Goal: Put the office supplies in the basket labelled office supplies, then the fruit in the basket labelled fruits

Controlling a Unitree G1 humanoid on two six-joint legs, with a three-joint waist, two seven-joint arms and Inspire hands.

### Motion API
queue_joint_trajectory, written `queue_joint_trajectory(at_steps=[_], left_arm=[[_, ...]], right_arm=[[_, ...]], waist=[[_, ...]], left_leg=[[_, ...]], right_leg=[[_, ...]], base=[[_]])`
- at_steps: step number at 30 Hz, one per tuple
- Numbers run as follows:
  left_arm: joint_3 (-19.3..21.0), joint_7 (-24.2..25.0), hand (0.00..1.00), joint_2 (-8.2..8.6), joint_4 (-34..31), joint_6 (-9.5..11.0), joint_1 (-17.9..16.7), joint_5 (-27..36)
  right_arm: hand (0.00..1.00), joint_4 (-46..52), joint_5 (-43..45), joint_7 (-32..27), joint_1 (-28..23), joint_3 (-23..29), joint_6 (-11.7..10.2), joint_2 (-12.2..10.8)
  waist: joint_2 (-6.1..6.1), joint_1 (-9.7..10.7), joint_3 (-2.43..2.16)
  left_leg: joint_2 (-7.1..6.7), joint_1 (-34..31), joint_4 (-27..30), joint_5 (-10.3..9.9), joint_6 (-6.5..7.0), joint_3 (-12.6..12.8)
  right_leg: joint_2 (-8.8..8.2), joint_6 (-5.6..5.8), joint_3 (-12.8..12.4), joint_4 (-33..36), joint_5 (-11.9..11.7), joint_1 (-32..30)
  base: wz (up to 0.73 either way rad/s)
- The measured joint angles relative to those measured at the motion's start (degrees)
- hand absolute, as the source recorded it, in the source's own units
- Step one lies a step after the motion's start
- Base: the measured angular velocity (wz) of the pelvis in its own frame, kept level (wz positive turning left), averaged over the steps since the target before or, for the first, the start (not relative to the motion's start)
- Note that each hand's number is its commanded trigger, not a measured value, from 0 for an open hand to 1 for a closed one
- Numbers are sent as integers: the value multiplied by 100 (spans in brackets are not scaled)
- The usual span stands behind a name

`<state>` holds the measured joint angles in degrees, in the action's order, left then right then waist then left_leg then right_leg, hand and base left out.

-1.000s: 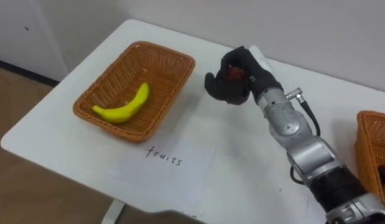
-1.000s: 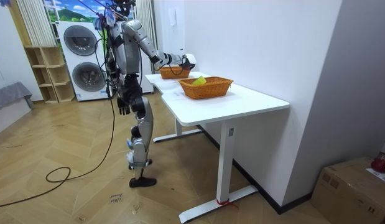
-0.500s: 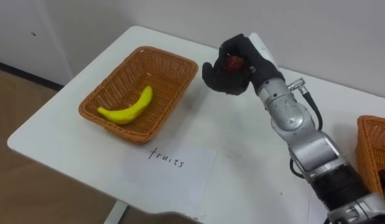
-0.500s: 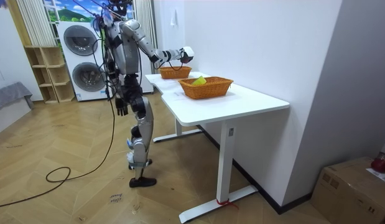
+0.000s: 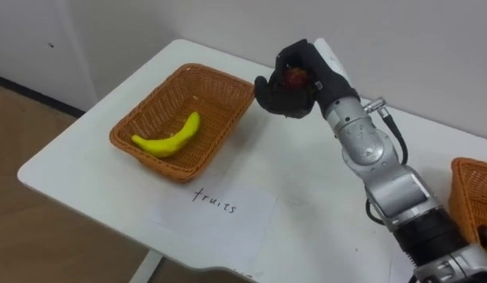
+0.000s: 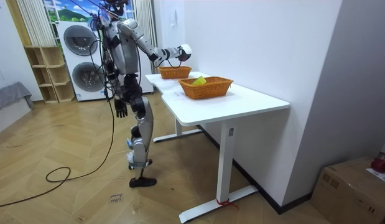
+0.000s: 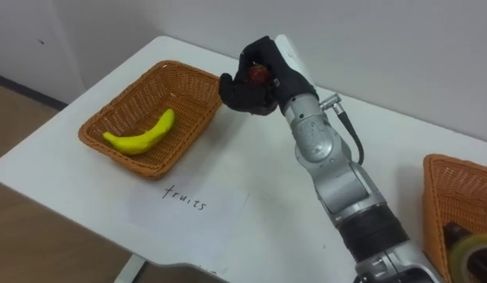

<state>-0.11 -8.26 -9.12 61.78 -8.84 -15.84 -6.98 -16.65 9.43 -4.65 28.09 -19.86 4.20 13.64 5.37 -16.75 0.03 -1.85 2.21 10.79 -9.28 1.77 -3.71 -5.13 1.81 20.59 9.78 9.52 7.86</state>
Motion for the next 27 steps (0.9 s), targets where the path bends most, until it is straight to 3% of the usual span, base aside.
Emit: queue_joint_trajectory(at_steps=[5, 12, 16, 19, 27], left_arm=[[-6, 0, 0, -10, 2, -73, 5, 5], [-5, 12, 0, 0, -1, -69, 3, -4], [-4, -7, 0, 4, -1, -33, 9, 1], [-8, -12, 0, 10, 4, -32, 29, 2], [118, -27, 0, -2, -1, 2, 57, -184]], right_arm=[[100, 4, 15, -4, 0, -11, 196, -30], [100, 46, 233, -79, 0, -12, 197, -62], [100, 57, 402, -249, 0, -10, 195, -72], [100, 57, 336, -273, 1, -11, 192, -76], [100, 143, 427, -278, 7, -25, 192, -103]], waist=[[24, -99, 12], [-8, -196, 34], [-39, -212, 56], [-82, -242, 89], [-77, -377, 88]], left_leg=[[-11, 3, -4, 0, 2, -71], [-72, -16, -2, 2, 11, -141], [-114, -62, 41, 12, 34, -292], [-168, -66, 60, 18, 48, -387], [-217, -158, 87, 22, 83, -441]], right_leg=[[-15, 0, 45, 1, 0, 12], [-54, 16, 110, 8, 10, 13], [-104, 32, 296, 24, 15, 40], [-166, 111, 339, 104, 65, 52], [-194, 133, 382, 96, 82, 19]], base=[[2], [4], [19], [19], [6]])
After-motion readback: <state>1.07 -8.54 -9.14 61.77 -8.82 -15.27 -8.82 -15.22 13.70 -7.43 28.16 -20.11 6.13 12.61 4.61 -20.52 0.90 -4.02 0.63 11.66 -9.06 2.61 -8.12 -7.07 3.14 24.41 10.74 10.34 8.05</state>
